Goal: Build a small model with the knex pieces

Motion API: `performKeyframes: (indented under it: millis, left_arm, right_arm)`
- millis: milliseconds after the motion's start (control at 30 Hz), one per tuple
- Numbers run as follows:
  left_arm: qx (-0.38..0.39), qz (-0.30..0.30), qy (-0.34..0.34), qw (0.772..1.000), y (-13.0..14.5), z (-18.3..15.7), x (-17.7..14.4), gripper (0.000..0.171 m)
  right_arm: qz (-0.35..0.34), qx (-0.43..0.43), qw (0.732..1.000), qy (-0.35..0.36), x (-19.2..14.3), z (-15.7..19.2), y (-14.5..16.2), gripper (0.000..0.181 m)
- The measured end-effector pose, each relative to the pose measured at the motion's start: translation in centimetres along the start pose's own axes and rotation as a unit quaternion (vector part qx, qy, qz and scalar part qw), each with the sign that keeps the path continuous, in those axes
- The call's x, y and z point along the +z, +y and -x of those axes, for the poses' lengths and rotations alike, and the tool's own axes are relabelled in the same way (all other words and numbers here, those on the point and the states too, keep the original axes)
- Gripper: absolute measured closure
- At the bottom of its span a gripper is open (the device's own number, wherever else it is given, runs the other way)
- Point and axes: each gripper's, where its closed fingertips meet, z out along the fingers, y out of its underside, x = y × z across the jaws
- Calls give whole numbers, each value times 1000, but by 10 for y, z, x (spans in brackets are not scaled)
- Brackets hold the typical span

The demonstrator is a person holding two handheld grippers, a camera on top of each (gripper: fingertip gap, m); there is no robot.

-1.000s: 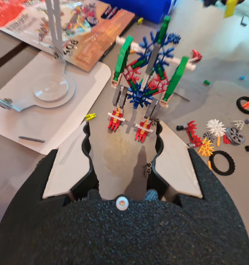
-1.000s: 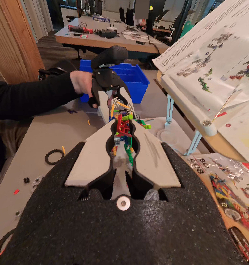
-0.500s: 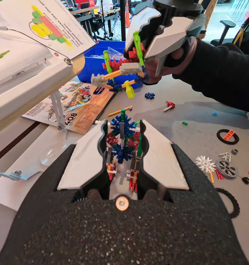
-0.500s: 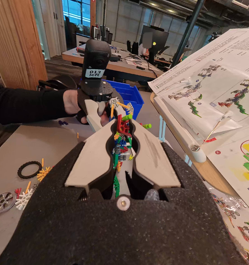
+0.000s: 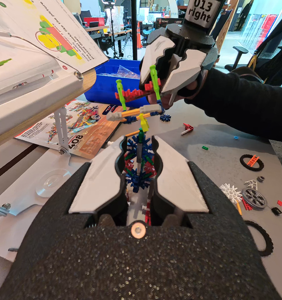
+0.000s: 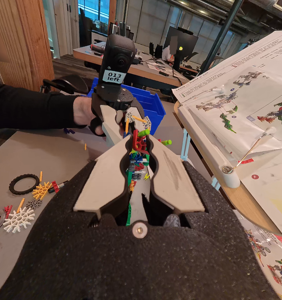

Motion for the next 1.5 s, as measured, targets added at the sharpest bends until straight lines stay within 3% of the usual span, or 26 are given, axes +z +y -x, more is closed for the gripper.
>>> performKeyframes:
  millis: [1067, 1267, 1367, 1433, 1500]
  left_arm:
    - [18, -21, -15, 1000, -7, -2, 6, 163]
    - [17, -26, -28, 999, -7, 2, 8, 165]
    - [20, -26, -32, 999, -7, 2, 8, 165]
    - [19, -30, -33, 999, -7, 3, 7, 166]
    - [20, -34, -35, 999, -7, 3, 7, 166]
  right_arm:
    - [11, -17, 1000, 19, -1, 2, 7, 166]
    - [21, -3, 999, 29, -5, 3, 10, 156]
    - [0, 22, 1000, 21, -10, 7, 5, 140]
    - [-27, 34, 999, 15, -19, 9, -4, 140]
    - [-11, 50, 998, 34, -24, 0, 4, 141]
